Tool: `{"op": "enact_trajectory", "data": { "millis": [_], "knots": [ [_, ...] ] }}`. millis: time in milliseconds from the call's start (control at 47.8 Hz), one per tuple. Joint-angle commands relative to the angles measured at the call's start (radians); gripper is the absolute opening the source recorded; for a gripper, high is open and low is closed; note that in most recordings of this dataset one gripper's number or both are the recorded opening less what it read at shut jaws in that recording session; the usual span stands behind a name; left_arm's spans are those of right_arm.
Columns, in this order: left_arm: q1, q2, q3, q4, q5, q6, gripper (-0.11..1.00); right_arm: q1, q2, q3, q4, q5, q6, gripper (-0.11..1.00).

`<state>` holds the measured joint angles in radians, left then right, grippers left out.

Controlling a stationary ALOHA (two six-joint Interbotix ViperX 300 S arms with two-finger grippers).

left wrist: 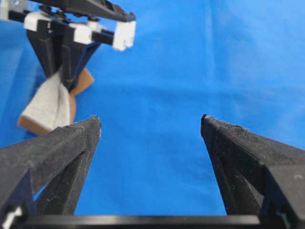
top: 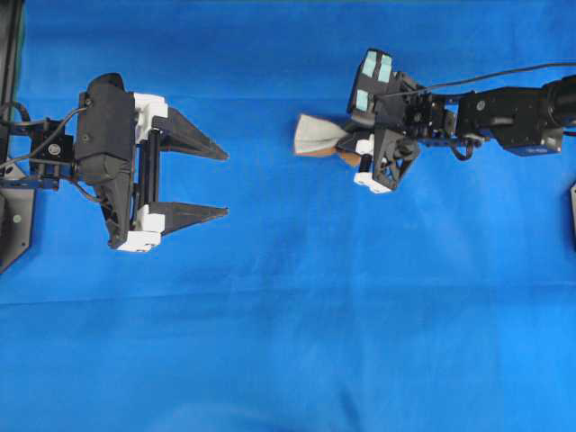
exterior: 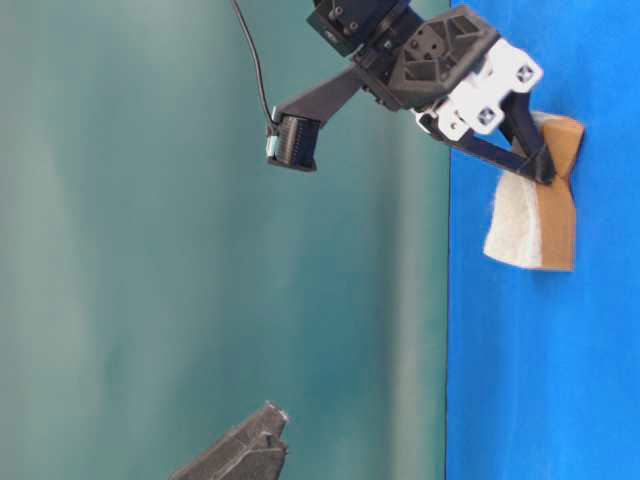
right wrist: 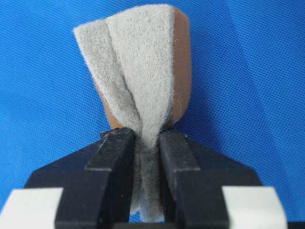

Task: Hand over the sponge with the left arm and wipe it with the right arm.
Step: 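Rub the held sponge back and forth over the table with the right gripper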

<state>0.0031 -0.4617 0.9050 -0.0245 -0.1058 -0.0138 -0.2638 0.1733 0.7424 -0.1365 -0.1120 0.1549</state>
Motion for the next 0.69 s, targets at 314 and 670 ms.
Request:
{"op": "enact_trajectory", "data": {
  "millis": [314, 670],
  "knots": [
    [-0.002, -0.008, -0.009, 0.002, -0.005, 0.003, 0.84, 0.337, -0.023, -0.029, 0.058, -0.006, 0.106, 0.21],
    [-0.002, -0.006, -0.009, 0.002, -0.003, 0.002, 0.84, 0.442, -0.020, -0.049, 0.058, -0.006, 0.158, 0.21]
  ]
}}
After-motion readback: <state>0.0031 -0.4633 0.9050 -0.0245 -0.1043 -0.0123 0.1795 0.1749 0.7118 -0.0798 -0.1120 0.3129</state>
